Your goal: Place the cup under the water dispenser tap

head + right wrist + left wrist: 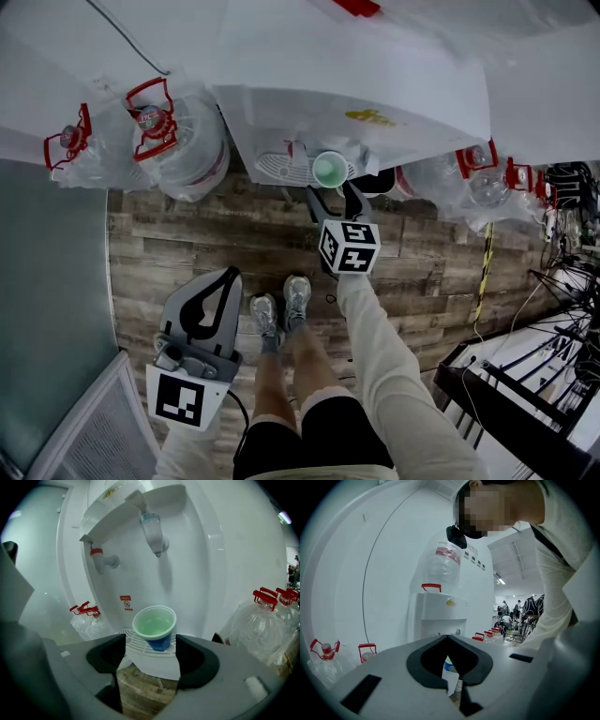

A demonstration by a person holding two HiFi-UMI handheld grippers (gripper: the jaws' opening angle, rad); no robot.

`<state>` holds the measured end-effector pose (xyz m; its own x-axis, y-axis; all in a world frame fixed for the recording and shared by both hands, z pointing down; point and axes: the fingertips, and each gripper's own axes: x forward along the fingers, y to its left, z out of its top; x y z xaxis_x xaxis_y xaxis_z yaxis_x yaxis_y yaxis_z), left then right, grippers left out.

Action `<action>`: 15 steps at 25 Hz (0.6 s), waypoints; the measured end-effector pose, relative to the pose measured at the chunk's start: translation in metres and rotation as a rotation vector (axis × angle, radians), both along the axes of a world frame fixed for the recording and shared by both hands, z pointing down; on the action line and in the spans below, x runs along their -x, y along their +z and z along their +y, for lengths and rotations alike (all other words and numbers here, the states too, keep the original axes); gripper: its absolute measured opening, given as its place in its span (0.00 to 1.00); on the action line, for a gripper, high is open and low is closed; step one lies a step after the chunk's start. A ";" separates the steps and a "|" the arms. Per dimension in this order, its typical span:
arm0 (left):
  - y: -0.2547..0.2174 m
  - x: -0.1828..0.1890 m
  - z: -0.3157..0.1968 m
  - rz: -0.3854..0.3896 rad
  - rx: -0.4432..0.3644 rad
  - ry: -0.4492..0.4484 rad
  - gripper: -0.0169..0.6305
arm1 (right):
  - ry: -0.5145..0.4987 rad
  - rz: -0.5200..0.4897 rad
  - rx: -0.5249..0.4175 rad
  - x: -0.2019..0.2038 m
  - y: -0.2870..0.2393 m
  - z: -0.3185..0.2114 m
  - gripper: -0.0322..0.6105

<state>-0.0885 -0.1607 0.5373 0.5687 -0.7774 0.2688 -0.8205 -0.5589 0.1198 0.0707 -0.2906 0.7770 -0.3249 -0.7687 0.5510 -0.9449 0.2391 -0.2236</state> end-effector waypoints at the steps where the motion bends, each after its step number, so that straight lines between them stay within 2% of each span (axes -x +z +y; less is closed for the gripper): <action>1: -0.002 0.000 0.001 0.002 -0.003 0.003 0.03 | -0.001 -0.006 -0.001 0.000 -0.004 0.005 0.58; 4: -0.009 -0.003 0.004 0.011 -0.016 0.011 0.03 | -0.009 -0.003 -0.017 0.000 -0.018 0.022 0.40; 8: -0.022 -0.008 0.009 0.016 -0.032 0.027 0.03 | 0.006 0.042 -0.078 -0.006 -0.046 0.038 0.07; 15: -0.048 -0.015 0.014 0.028 -0.062 0.043 0.03 | -0.002 0.012 -0.159 -0.005 -0.105 0.062 0.06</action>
<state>-0.0736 -0.1471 0.4894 0.6083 -0.7669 0.2047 -0.7926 -0.6004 0.1060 0.0758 -0.2288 0.6722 -0.3207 -0.8458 0.4263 -0.9467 0.2723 -0.1720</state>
